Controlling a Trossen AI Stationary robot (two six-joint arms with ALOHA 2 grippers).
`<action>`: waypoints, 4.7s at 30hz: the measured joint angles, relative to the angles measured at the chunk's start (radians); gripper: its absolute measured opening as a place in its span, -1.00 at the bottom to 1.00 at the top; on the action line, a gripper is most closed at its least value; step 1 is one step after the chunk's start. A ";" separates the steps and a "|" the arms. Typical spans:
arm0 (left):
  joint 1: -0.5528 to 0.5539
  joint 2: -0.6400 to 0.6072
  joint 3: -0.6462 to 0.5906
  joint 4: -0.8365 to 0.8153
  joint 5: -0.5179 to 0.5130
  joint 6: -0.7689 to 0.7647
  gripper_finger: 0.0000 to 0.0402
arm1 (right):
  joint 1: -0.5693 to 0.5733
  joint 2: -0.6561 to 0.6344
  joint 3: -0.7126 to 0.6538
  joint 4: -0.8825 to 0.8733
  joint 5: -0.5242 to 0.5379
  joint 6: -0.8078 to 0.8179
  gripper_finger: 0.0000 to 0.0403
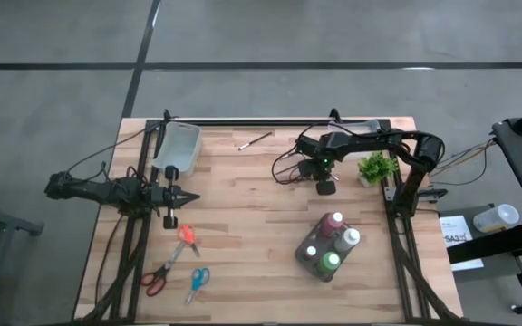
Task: Pick & Place Paint Supplies
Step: Put the bottom gold paint brush into the transparent bin, then put the bottom silver paint brush into the transparent bin
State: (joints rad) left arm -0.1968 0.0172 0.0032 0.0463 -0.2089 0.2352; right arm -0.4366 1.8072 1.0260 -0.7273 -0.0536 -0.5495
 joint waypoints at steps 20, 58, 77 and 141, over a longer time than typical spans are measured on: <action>0.000 0.000 0.000 0.000 0.000 0.000 -1.00 | 0.000 -0.153 -0.003 0.004 -0.026 0.086 -0.96; 0.000 0.000 0.000 0.000 0.000 0.000 -1.00 | -0.296 -0.517 0.000 -0.296 0.374 0.429 -0.96; 0.000 0.000 0.000 0.000 0.000 0.000 -1.00 | -0.324 -0.525 0.000 -0.420 0.529 0.281 -0.96; 0.000 0.000 0.000 0.000 0.000 0.000 -1.00 | -0.409 -0.500 -0.241 -0.128 0.579 0.102 -0.49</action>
State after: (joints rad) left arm -0.1967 0.0170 0.0032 0.0463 -0.2089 0.2352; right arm -0.8455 1.3067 0.7845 -0.8558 0.5258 -0.4477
